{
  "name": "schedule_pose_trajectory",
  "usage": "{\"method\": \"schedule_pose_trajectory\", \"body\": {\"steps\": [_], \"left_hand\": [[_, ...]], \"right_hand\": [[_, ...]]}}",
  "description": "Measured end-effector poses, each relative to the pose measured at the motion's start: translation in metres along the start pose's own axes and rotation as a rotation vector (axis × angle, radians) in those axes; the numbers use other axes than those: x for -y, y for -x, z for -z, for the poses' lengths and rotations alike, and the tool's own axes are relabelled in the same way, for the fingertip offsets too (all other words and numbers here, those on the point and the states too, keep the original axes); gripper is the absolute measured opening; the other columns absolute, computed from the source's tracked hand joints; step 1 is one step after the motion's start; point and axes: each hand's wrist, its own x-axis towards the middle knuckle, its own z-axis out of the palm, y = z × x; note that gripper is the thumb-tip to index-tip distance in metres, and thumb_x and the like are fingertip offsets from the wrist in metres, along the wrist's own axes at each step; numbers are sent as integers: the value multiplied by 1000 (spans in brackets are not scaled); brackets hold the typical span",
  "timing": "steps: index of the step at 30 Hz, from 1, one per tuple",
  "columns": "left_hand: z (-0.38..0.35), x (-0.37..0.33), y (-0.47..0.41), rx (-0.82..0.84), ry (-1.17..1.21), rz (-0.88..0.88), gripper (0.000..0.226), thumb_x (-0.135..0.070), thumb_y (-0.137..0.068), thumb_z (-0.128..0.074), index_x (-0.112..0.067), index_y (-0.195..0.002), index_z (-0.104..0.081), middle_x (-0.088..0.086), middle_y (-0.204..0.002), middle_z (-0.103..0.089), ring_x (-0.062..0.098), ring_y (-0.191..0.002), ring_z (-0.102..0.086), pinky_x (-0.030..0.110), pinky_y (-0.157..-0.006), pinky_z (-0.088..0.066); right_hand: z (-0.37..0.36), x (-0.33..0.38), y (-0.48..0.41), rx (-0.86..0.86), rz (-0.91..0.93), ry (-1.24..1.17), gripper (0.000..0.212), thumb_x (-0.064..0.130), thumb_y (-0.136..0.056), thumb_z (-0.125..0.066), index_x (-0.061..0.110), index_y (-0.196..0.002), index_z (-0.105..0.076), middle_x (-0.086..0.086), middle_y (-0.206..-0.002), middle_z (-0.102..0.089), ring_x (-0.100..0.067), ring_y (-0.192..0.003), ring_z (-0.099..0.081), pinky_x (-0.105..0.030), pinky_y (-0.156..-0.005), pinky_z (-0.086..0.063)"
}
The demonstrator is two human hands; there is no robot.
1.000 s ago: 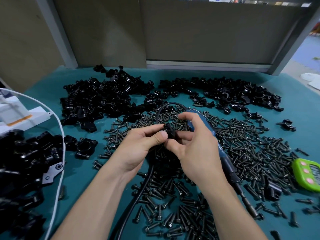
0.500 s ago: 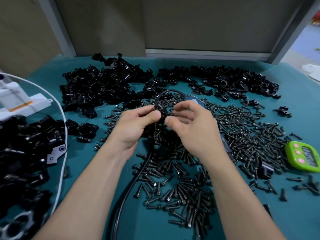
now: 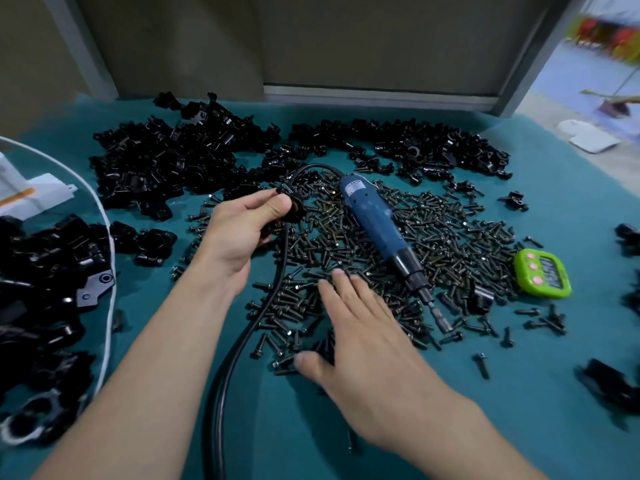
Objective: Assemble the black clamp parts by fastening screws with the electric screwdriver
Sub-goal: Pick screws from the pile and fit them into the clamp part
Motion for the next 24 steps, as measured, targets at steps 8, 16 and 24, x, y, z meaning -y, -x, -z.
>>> {"method": "schedule_pose_trajectory", "body": {"steps": [8,16,24], "left_hand": [[5,6,-6,-38,22,6,19,-28,-82,-84,-29,-100,-76,-15,-98,-80,2,-96,-70,26,-77,-45],[4,7,-8,-35,-9,-32,16,-21,-87,-82,-31,-98,-75,-16,-99,-80,-8,-91,-72,20,-80,-47],[3,8,-10,-41,-23,-50,20,-24,-84,-86,-32,-98,-75,-7,-112,-78,9,-116,-69,30,-108,-47]], "right_hand": [[-22,-10,-61,-274,-16,56,64,50,-108,-25,22,-164,-14,-2,-174,-9,-23,-160,0,-35,-124,11],[-4,-9,-127,-305,-24,111,53,39,-110,-31,16,-158,-33,-11,-171,-19,-33,-158,-9,-46,-130,-2],[50,-13,-80,-289,19,-4,24,8,-98,-55,25,-108,-69,-3,-102,-68,-16,-81,-61,-32,-67,-51]]}}
